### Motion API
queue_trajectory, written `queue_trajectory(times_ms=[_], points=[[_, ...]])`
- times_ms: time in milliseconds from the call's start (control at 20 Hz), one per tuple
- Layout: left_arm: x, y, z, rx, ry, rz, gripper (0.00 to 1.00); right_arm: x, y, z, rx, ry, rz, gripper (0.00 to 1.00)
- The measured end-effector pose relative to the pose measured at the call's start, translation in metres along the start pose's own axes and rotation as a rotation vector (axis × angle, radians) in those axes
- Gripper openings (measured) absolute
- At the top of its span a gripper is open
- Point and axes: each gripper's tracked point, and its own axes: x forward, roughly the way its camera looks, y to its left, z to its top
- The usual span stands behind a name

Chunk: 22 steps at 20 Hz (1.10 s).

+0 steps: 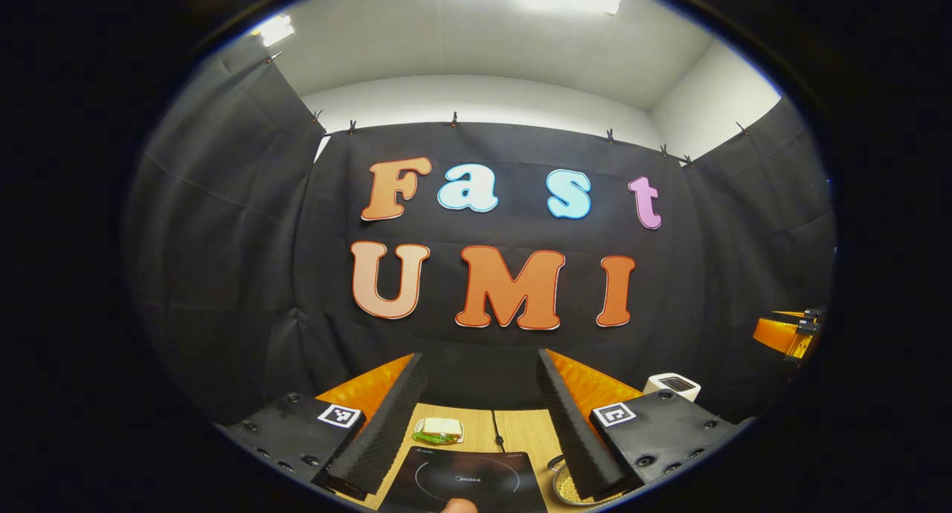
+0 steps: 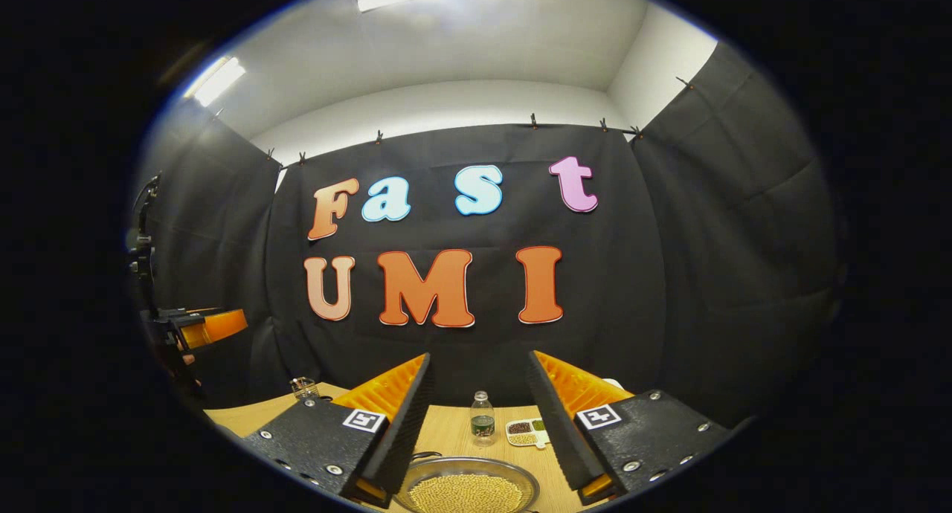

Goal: First push the handle of the pot to place it horizontally, then grasp the pot with both hands and set it on the induction cooktop.

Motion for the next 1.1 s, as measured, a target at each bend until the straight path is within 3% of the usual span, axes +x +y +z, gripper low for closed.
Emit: queue_trajectory(times_ms=[300, 350, 400, 450, 500, 550, 650, 900, 1100], points=[[0.001, 0.002, -0.005, -0.001, 0.014, 0.006, 0.98, -0.004, 0.019, -0.016, -0.049, 0.023, 0.053, 0.54], [0.001, 0.003, -0.006, -0.002, 0.015, 0.008, 0.98, -0.005, 0.02, -0.02, -0.056, 0.029, 0.059, 0.55], [0.001, 0.004, -0.007, -0.003, 0.017, 0.01, 0.98, -0.005, 0.02, -0.024, -0.066, 0.037, 0.058, 0.4], [0.001, 0.006, -0.007, -0.004, 0.017, 0.012, 0.98, -0.004, 0.019, -0.029, -0.075, 0.046, 0.054, 0.41], [0.001, 0.007, -0.007, -0.005, 0.017, 0.013, 0.98, -0.004, 0.02, -0.034, -0.081, 0.055, 0.051, 0.29], [-0.001, 0.008, -0.007, -0.006, 0.016, 0.015, 0.99, -0.006, 0.019, -0.04, -0.083, 0.067, 0.047, 0.3], [-0.005, 0.01, -0.007, -0.005, 0.012, 0.016, 0.98, -0.006, 0.019, -0.053, -0.081, 0.097, 0.043, 0.14], [-0.008, 0.019, -0.012, 0.002, 0.013, 0.023, 0.97, -0.012, 0.011, -0.098, -0.015, 0.187, 0.019, 0.0], [-0.008, 0.031, -0.02, -0.007, 0.022, 0.04, 0.97, -0.025, 0.0, -0.144, 0.04, 0.273, -0.013, 0.0]])
